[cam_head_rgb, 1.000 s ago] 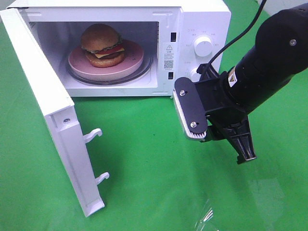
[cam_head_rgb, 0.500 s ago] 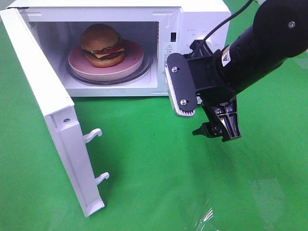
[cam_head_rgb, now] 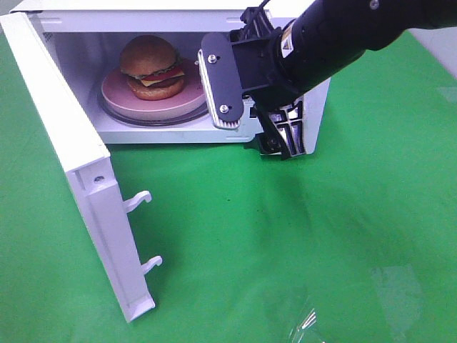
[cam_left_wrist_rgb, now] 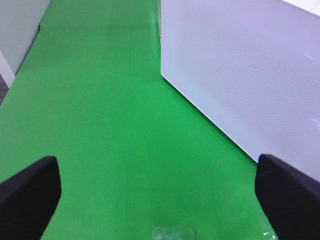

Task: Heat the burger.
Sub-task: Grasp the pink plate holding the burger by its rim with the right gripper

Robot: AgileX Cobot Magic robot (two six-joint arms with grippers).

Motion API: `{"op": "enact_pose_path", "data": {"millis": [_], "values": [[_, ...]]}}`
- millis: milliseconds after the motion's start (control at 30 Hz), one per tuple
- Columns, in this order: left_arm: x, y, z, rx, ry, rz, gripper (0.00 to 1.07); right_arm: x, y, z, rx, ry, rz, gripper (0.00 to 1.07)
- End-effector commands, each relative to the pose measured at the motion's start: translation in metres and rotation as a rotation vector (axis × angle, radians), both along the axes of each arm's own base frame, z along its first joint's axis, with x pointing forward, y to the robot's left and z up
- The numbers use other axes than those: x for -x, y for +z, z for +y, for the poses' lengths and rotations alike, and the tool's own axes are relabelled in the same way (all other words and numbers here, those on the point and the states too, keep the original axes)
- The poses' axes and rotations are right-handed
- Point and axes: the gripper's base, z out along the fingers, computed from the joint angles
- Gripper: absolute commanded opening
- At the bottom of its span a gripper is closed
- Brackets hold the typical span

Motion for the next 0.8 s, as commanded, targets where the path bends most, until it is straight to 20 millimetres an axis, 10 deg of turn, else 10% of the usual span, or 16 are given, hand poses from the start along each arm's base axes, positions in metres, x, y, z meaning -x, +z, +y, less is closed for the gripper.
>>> {"op": "enact_pose_path", "data": {"millis": [33,800], "values": [[0.003,-0.002,0.0,0.002,0.006,-0.014,1.03,-0.007,-0.002,0.006,-0.013,0.0,-0.014,0.94],[0.003,-0.002,0.0,0.002,0.006,-0.014,1.03,-0.072,-0.06,0.058,-0.051,-0.021,0.0,0.92]]}}
